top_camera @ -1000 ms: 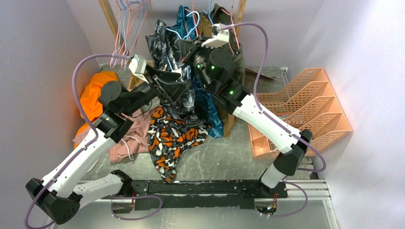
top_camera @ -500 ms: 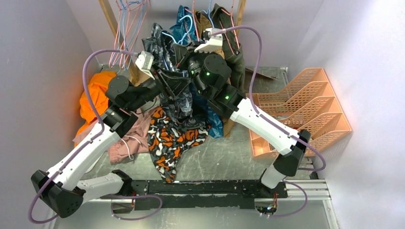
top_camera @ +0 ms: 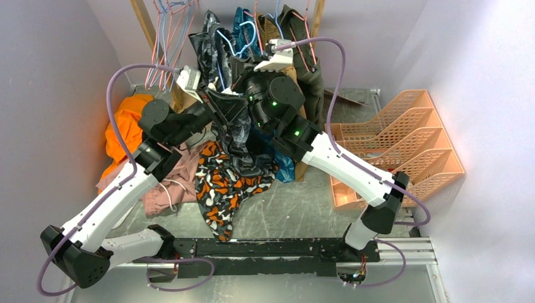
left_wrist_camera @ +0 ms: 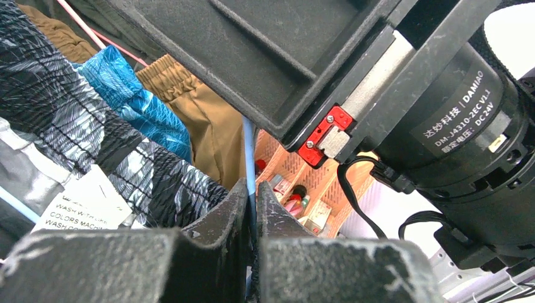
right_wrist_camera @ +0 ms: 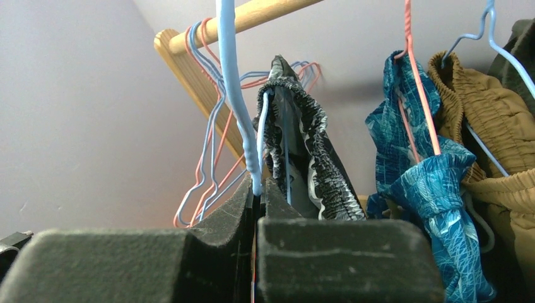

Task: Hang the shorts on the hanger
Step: Place the hanger at the clothesline.

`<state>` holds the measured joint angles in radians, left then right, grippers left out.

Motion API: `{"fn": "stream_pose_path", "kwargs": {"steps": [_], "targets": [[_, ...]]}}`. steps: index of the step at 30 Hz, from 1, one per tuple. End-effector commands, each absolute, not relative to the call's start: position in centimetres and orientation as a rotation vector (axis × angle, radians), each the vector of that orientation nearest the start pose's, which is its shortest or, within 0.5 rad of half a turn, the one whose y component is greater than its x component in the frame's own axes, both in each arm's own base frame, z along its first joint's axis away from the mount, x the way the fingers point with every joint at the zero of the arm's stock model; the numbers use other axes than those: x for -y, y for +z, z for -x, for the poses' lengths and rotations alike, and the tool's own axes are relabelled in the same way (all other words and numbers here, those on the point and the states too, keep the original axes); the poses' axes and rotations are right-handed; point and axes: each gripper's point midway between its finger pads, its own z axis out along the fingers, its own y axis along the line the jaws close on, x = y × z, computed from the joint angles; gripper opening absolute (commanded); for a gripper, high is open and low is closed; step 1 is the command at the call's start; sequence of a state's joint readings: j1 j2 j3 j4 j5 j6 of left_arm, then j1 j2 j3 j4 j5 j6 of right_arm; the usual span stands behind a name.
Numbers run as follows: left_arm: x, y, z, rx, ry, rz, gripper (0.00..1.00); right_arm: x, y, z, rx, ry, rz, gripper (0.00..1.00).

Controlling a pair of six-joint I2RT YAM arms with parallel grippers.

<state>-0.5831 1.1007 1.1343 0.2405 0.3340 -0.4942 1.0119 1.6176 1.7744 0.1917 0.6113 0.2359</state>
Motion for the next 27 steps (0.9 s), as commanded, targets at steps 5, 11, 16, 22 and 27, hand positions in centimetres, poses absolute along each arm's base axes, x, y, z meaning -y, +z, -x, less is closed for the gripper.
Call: {"fn": "stream_pose_path", "kwargs": {"steps": [5,11,16,22,27], "targets": [[25.3,48.3,-27.0,-1.223,-1.090,-0.300,0.07,-37.2,53.3,-31.9,-1.272,0.756,-0.024,0.19],[24.4,48.7,-27.1,-1.211,-1.059,-0.261,0.07,-37.0,53.7,-31.5,-1.264,0.764,-0.011,0.38],[23.8,48.6,-28.0,-1.244,-1.009,-0.218,0.07,-36.5,54.0,-31.3,-1.272,0.751,-0.008,0.50],[23.4,47.8,-30.0,-1.335,-0.924,-0.178,0.07,-34.4,54.1,-30.4,-1.273,0.728,-0.007,0.77],[23.1,47.1,-31.6,-1.404,-0.903,-0.164,0.07,-31.5,54.7,-29.2,-1.271,0.716,-0.032,0.85]]}}
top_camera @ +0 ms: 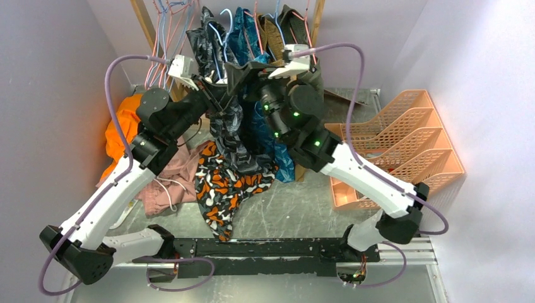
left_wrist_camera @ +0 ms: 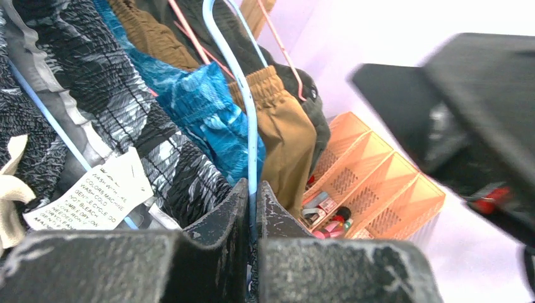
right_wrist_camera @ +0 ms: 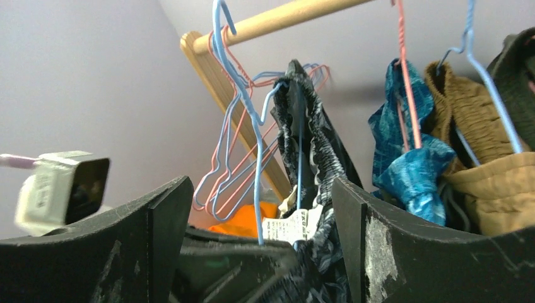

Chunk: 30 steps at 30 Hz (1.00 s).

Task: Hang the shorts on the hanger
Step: Place the hanger at the clothesline.

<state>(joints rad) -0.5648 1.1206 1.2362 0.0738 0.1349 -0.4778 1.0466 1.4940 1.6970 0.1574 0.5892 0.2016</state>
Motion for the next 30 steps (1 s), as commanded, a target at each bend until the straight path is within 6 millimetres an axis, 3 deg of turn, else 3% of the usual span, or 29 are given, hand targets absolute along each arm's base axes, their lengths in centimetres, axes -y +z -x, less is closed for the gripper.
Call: {"fn": "stream_pose_path", "kwargs": {"steps": [1,7,10,14,20,30], "targets": [[23.0,47.2,-32.1,-1.415,-0.908,-0.167,0.07,-30.9,54.8,-28.8,-1.273,0.718,-0.033,0.86],[22.8,48.1,-34.2,-1.456,-0.950,-0.216,0.07,-26.9,53.9,-25.9,-1.279,0.762,-0.035,0.92],[22.9,49.0,-35.2,-1.457,-0.956,-0.256,0.07,-24.6,52.5,-24.4,-1.297,0.770,-0.029,0.92],[22.4,49.6,-36.5,-1.459,-1.015,-0.270,0.07,-22.7,48.9,-23.1,-1.368,0.738,0.018,0.92],[22.3,50.7,-37.4,-1.433,-1.111,-0.312,0.07,-20.6,44.7,-21.3,-1.442,0.735,0.062,0.91],[21.2,52.3,-40.5,-1.444,-1.152,-0.288,0.07,-18.5,41.1,-19.2,-1.495,0.733,0.136,0.90]]}}
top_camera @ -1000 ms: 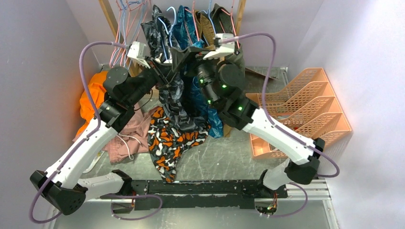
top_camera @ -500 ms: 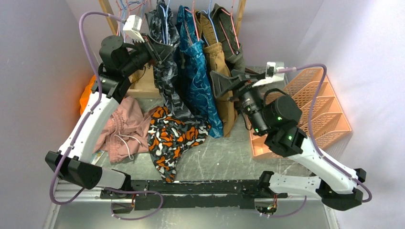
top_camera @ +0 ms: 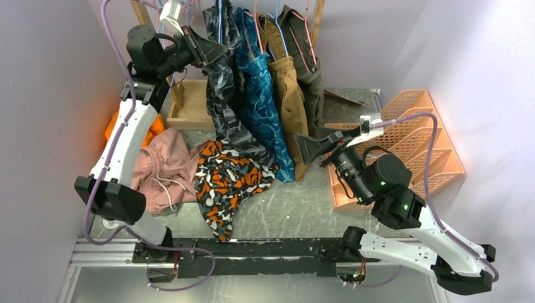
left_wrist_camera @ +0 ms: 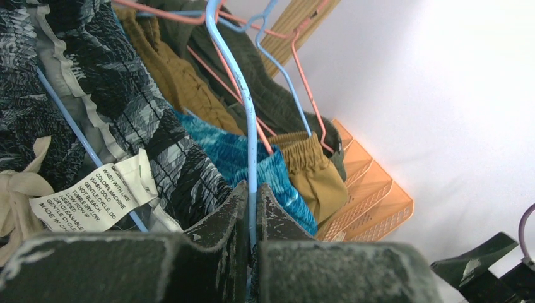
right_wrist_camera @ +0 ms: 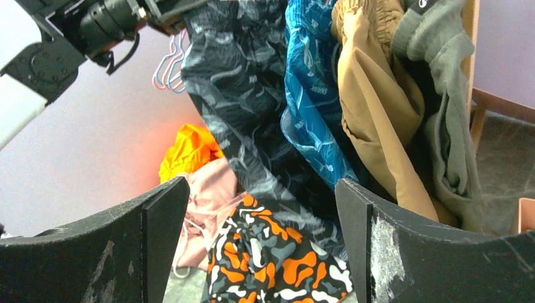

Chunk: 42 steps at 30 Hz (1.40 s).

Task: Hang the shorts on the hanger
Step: Place the hanger at the clothesline.

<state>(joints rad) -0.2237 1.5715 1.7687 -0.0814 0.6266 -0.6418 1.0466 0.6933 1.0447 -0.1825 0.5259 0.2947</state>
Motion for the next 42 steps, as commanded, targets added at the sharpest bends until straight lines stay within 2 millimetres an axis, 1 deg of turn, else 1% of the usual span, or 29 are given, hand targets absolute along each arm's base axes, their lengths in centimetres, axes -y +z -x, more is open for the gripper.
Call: {"fn": "stream_pose_path", "kwargs": {"steps": [1,8,14,16,22,26,27,28,29,30,31,32,33,34,35,38,42], "targets": [[20.9,52.2,-40.9,-1.456,-1.152,-0.276,0.07,-18.3,41.0,-19.1,-1.499,0.731,0.134,0.90],[18.9,51.3,-42.9,-1.514,-1.171,-0.218,0.07,-16.9,40.9,-18.7,-1.498,0.709,0.117,0.90],[18.0,49.6,-44.4,-1.592,-1.189,-0.181,0.07,-16.1,40.5,-18.8,-1.504,0.680,0.105,0.90],[17.9,48.9,-44.7,-1.615,-1.204,-0.175,0.07,-16.0,40.4,-18.8,-1.505,0.678,0.098,0.90],[18.3,47.5,-45.5,-1.655,-1.247,-0.177,0.07,-16.3,39.8,-19.2,-1.539,0.650,0.101,0.90],[19.0,47.3,-44.9,-1.647,-1.315,-0.218,0.07,-16.4,39.5,-19.3,-1.543,0.648,0.098,0.90],[19.1,47.5,-44.5,-1.639,-1.330,-0.232,0.09,-16.4,39.4,-19.3,-1.543,0.647,0.098,0.90],[19.3,47.6,-44.1,-1.629,-1.344,-0.248,0.25,-16.4,39.4,-19.4,-1.543,0.645,0.098,0.90],[19.3,47.8,-43.8,-1.620,-1.348,-0.258,0.35,-16.4,39.4,-19.4,-1.543,0.643,0.097,0.90],[19.2,48.1,-43.4,-1.613,-1.341,-0.262,0.53,-16.5,39.3,-19.4,-1.545,0.641,0.099,0.90],[19.1,48.4,-43.1,-1.607,-1.326,-0.265,0.62,-16.5,39.3,-19.4,-1.547,0.640,0.099,0.90],[19.0,48.8,-42.7,-1.601,-1.313,-0.268,0.74,-16.5,39.3,-19.5,-1.549,0.637,0.100,0.90],[18.9,49.1,-42.4,-1.593,-1.299,-0.272,0.91,-16.6,39.3,-19.5,-1.551,0.636,0.101,0.90],[18.8,49.4,-41.9,-1.586,-1.287,-0.276,0.98,-16.6,39.3,-19.5,-1.552,0.634,0.104,0.90],[18.7,49.6,-41.6,-1.580,-1.272,-0.278,1.00,-16.7,39.3,-19.6,-1.553,0.633,0.106,0.90],[18.1,50.4,-39.8,-1.564,-1.219,-0.272,0.99,-16.8,39.3,-19.7,-1.559,0.623,0.111,0.90],[16.9,51.1,-36.8,-1.534,-1.128,-0.233,1.00,-16.7,38.7,-19.9,-1.574,0.592,0.120,0.92]]}}
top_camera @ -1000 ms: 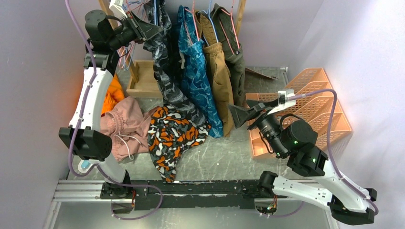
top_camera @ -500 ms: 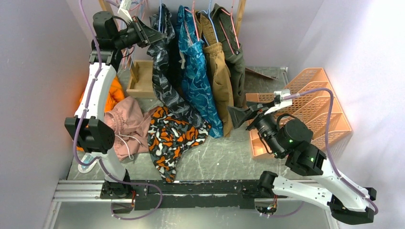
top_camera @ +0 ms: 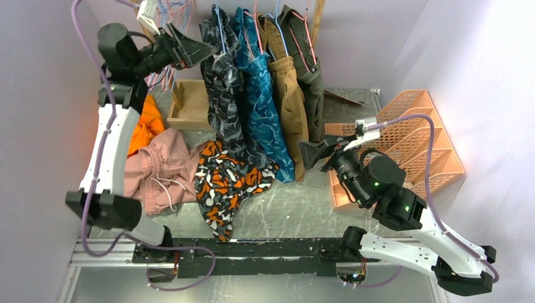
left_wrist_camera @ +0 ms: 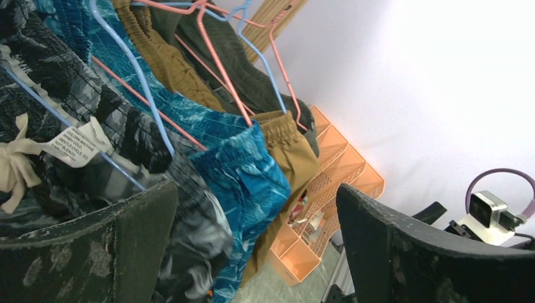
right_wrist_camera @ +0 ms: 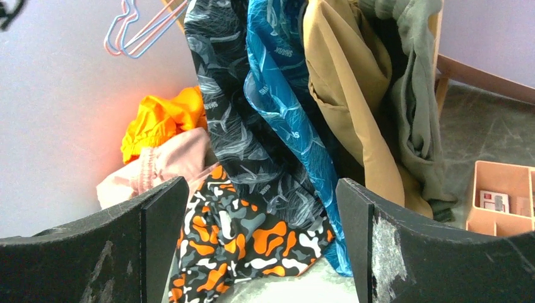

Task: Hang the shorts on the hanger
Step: Place the hanger at the clothesline, then reset both arms

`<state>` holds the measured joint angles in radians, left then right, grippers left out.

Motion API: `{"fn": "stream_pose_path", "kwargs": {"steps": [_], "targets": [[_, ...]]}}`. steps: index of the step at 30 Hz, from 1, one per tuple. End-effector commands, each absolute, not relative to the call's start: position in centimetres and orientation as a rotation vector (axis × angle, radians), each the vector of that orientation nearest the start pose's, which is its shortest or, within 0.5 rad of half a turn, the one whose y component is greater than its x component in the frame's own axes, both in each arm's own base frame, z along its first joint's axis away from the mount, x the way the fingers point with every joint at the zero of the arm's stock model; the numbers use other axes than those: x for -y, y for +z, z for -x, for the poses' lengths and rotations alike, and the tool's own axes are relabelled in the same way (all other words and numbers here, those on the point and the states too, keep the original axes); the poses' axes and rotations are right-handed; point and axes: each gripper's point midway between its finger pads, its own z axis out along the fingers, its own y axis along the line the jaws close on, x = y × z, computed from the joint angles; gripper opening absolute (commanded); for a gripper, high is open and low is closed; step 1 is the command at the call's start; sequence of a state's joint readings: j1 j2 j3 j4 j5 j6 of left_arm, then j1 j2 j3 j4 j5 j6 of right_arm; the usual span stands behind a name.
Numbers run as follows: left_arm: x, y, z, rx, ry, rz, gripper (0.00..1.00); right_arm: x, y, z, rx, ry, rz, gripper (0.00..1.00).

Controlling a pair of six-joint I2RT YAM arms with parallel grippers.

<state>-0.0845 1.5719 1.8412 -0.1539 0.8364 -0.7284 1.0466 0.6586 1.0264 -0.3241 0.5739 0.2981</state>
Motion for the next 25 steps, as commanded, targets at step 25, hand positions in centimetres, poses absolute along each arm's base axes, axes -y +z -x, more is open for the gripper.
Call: {"fn": "stream_pose_path", "kwargs": {"steps": [25], "targets": [[4.7,26.4,-21.0,-1.861,-0.431,0.378,1.00,-10.4,32.6,-24.1,-1.669,0.037,-0.382,1.00]]}}
